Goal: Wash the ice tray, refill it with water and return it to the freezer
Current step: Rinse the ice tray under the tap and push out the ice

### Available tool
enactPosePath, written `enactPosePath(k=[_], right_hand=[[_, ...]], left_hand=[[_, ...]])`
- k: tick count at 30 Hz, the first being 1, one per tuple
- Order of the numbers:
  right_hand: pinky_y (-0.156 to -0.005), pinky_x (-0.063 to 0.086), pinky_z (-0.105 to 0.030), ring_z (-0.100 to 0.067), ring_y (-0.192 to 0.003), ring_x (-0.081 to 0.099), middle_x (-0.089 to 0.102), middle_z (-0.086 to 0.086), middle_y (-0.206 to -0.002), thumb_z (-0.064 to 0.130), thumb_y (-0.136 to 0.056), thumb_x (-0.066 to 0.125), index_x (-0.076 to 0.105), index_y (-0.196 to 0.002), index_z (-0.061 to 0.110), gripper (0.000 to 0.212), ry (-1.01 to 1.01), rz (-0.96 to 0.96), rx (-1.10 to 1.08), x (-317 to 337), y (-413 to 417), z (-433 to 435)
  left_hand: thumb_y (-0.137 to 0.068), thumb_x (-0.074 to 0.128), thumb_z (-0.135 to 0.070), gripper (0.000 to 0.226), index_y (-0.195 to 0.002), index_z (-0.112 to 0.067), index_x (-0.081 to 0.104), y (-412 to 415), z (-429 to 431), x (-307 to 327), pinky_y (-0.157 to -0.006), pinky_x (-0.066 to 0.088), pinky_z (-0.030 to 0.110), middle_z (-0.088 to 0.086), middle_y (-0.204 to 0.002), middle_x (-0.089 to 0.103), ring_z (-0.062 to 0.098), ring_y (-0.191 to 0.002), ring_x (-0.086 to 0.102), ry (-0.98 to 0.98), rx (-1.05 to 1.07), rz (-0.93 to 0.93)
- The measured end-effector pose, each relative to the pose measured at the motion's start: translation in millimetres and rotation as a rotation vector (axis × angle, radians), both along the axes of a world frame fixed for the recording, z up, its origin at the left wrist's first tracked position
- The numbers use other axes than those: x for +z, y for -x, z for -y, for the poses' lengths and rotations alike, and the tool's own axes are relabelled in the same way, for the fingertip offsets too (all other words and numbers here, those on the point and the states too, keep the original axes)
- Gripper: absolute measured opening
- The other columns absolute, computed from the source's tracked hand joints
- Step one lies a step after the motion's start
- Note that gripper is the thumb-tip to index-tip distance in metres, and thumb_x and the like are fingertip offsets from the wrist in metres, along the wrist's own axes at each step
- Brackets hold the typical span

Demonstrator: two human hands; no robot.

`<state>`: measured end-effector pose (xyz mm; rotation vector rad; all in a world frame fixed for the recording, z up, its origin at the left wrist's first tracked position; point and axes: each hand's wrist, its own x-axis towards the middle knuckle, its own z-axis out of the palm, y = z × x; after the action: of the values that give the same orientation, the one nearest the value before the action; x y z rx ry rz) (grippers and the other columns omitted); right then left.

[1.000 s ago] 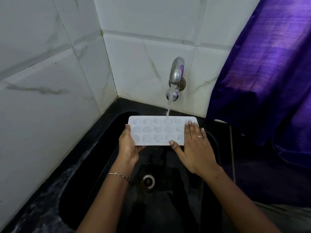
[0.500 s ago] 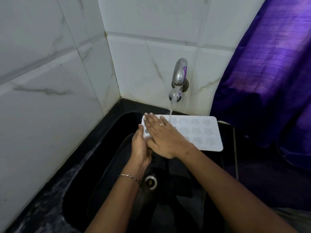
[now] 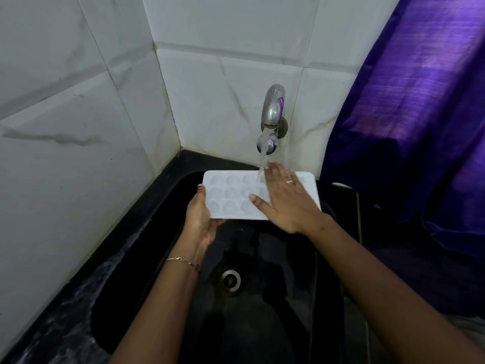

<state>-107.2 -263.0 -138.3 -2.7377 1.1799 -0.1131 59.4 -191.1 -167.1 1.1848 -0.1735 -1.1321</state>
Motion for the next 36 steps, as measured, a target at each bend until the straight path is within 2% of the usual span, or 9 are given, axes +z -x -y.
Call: enactPosePath(k=[4,10,14,17,21,24,27,31,36], right_hand=[[-0.121,-0.004,-0.038,-0.018,-0.15,-0.007,-0.005,-0.009,-0.163,0.057,-0.093,0.008,0.001,-0.154,0.006,0.08,0.078,-0.042,0.217,2,-41,-10],[-0.121,0.001,-0.037,-0.019,-0.15,0.001,0.005,-0.009,-0.162,0.052,-0.098,0.018,0.008,-0.155,0.008,0.073,0.151,-0.044,0.406,-12,-35,-27],[-0.12,0.005,-0.035,-0.019,-0.15,0.008,0.009,-0.005,-0.163,0.016,-0.098,0.042,0.013,-0.155,0.018,0.064,0.128,-0.041,0.471,-24,-12,-41],[-0.119,0.017,-0.034,-0.017,-0.149,0.013,0.009,0.0,-0.163,-0.001,-0.09,0.039,0.013,-0.155,0.026,0.075,0.053,-0.044,0.429,-28,9,-49],[-0.083,0.056,-0.033,-0.017,-0.114,0.063,0.057,0.004,-0.137,0.007,-0.077,0.065,0.05,-0.138,0.03,0.067,0.156,0.113,0.249,-40,41,-53],[-0.066,0.05,-0.026,-0.013,-0.086,0.069,0.072,0.012,-0.1,0.031,-0.071,0.079,0.069,-0.106,0.031,0.036,0.175,0.297,0.044,-32,57,-56],[-0.06,0.049,-0.026,-0.005,-0.074,0.064,0.071,0.011,-0.082,0.044,-0.068,0.081,0.069,-0.088,0.029,0.029,-0.102,0.47,-0.111,-24,55,-53],[-0.068,0.059,-0.026,-0.014,-0.079,0.073,0.076,0.001,-0.086,0.023,-0.068,0.086,0.07,-0.096,0.011,0.034,-0.704,1.015,-0.393,-19,48,-47],[-0.073,0.056,-0.027,-0.011,-0.089,0.071,0.075,0.008,-0.093,0.045,-0.085,0.065,0.069,-0.101,0.022,0.028,-0.84,1.04,-0.523,-21,40,-36]], left_hand=[[-0.105,0.031,-0.036,0.042,-0.112,-0.012,0.065,18,7,4,-0.065,0.058,0.026,0.005,-0.096,0.075,0.016,-0.087,0.072,0.054,-0.152,-0.008],[-0.103,0.038,-0.035,0.04,-0.106,-0.009,0.068,4,1,-3,-0.067,0.058,0.027,0.009,-0.103,0.073,0.018,-0.088,0.072,0.068,-0.117,-0.026],[-0.102,0.039,-0.038,0.044,-0.095,-0.004,0.066,1,-9,-11,-0.058,0.058,0.031,0.013,-0.081,0.074,0.024,-0.067,0.072,-0.083,-0.098,-0.037],[-0.103,0.038,-0.034,0.037,-0.093,-0.006,0.062,-4,-16,-15,-0.057,0.055,0.036,0.015,-0.081,0.07,0.029,-0.068,0.066,-0.191,-0.102,-0.039],[-0.101,0.032,-0.017,0.032,-0.1,0.001,0.059,-27,-24,-22,-0.042,0.053,0.034,0.017,-0.073,0.061,0.027,-0.055,0.056,-0.325,-0.204,-0.049],[-0.099,0.033,-0.02,0.041,-0.12,0.008,0.054,-50,-32,-28,-0.048,0.058,0.037,0.022,-0.09,0.064,0.031,-0.066,0.064,-0.366,-0.271,-0.12],[-0.098,0.031,-0.04,0.052,-0.111,0.001,0.061,-60,-39,-31,-0.048,0.057,0.027,0.022,-0.088,0.071,0.03,-0.061,0.07,-0.443,-0.447,-0.028],[-0.095,0.033,-0.062,0.063,-0.092,-0.008,0.064,-56,-40,-34,-0.048,0.043,0.021,0.011,-0.074,0.067,0.019,-0.053,0.058,-0.572,-0.471,0.313],[-0.098,0.028,-0.06,0.059,-0.094,-0.021,0.072,-51,-35,-37,-0.079,0.052,0.033,0.003,-0.09,0.072,0.019,-0.083,0.067,-0.4,-0.332,0.417]])
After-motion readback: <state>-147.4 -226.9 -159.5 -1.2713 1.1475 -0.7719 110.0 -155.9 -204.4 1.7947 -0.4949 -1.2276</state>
